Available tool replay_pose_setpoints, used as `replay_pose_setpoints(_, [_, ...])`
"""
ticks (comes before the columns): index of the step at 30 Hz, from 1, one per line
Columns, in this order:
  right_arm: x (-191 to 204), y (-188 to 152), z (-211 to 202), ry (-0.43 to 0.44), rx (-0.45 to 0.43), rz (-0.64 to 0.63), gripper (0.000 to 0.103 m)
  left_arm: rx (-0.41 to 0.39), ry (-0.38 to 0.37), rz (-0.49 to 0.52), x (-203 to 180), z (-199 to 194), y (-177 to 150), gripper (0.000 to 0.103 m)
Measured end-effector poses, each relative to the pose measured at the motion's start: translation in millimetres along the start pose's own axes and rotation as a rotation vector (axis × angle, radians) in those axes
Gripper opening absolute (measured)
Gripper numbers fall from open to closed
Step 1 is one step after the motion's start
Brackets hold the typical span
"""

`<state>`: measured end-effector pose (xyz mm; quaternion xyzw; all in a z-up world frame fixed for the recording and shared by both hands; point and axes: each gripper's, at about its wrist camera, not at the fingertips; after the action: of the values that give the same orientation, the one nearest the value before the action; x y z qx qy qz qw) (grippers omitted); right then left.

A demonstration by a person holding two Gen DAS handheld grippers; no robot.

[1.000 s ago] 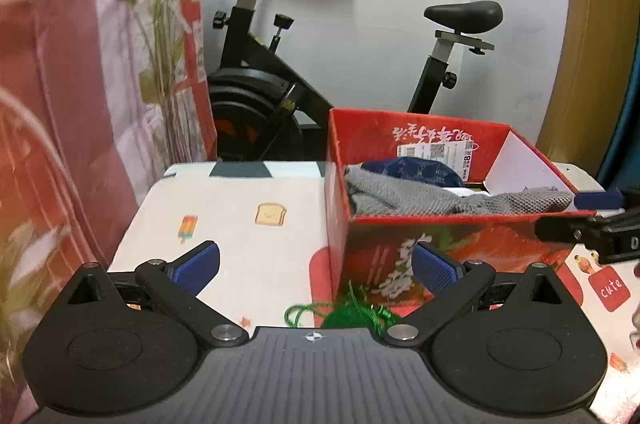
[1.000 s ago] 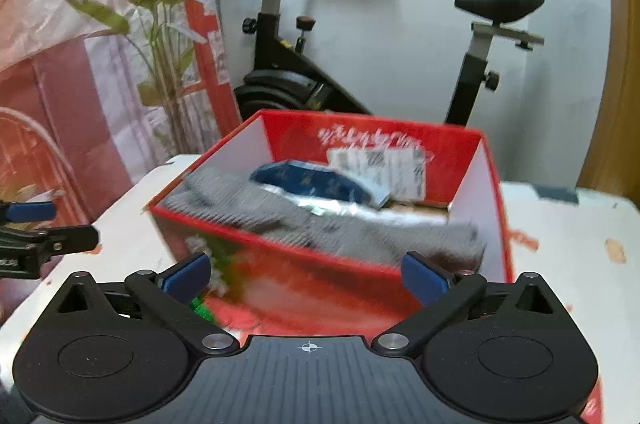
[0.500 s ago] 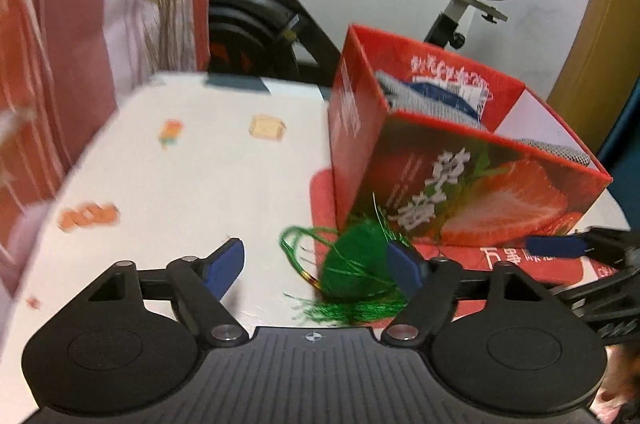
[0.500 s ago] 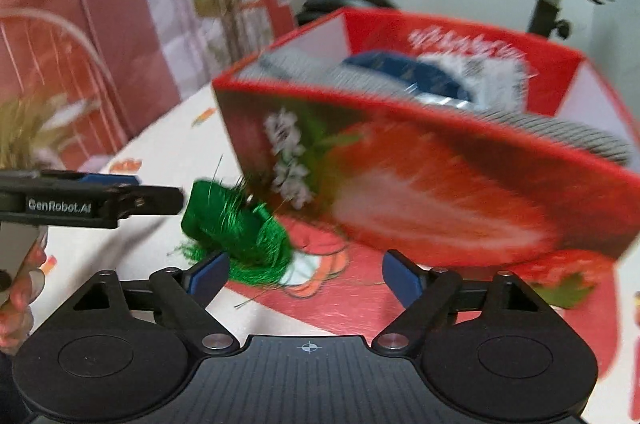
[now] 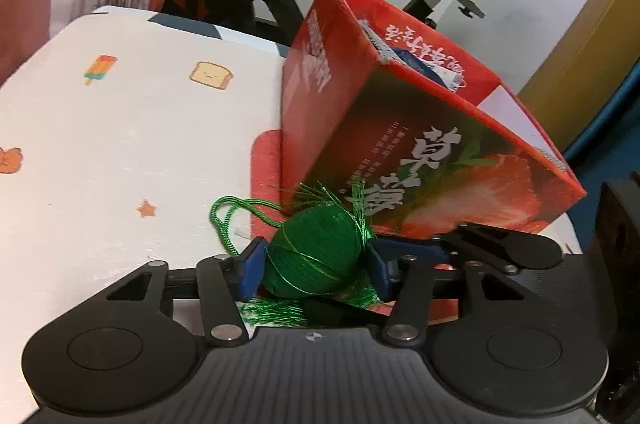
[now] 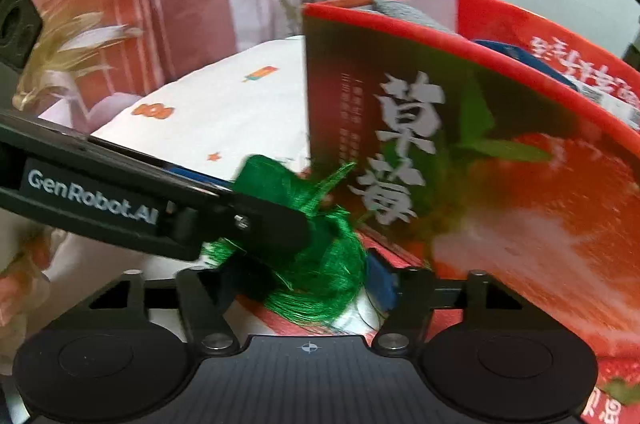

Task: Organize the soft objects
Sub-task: 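Lift the green ornament and carry it over the strawberry box, then drop the green ornament into the box by opening both grippers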

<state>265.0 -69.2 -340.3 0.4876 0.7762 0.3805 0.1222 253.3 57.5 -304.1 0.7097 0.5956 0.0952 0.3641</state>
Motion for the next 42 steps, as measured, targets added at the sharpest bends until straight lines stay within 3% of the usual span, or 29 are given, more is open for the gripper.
replay_pose_setpoints(9, [3,15,-44,0.042,-0.080,-0.023,0.044,-0.025,-0.038,-0.015,-8,-22,6,0.051])
replay_pose_setpoints(16, [2,53,-104,0.058,-0.227,-0.046,0.044,-0.144,-0.028,0.046,-42,-78,36,0.051])
replay_pose_setpoints(22, [-20,86,-148,0.012,-0.335,-0.068,0.044,-0.257,-0.018,0.109,-83,-107,70,0.052])
replay_pose_setpoints(27, [-54,103,-166,-0.067,-0.383,-0.064,0.045,-0.322,-0.037,0.133,-115,-98,98,0.052])
replay_pose_setpoints(36, [-115,107,-168,-0.229,-0.416,-0.057,0.044,-0.318,-0.109,0.148,-152,-41,139,0.051])
replay_pose_setpoints(42, [-144,107,-173,-0.265,-0.466,-0.004,0.044,-0.324,-0.173,0.177,-168,-24,150,0.051])
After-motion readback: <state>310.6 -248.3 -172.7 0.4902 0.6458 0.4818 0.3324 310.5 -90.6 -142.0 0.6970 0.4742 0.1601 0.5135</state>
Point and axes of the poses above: each gripper's, at about its wrist camera, not at the fingertips, and z roughly the way its jaws point, x to its left, y to its top, and after that the axes turned 7 degrees about y, right-handed
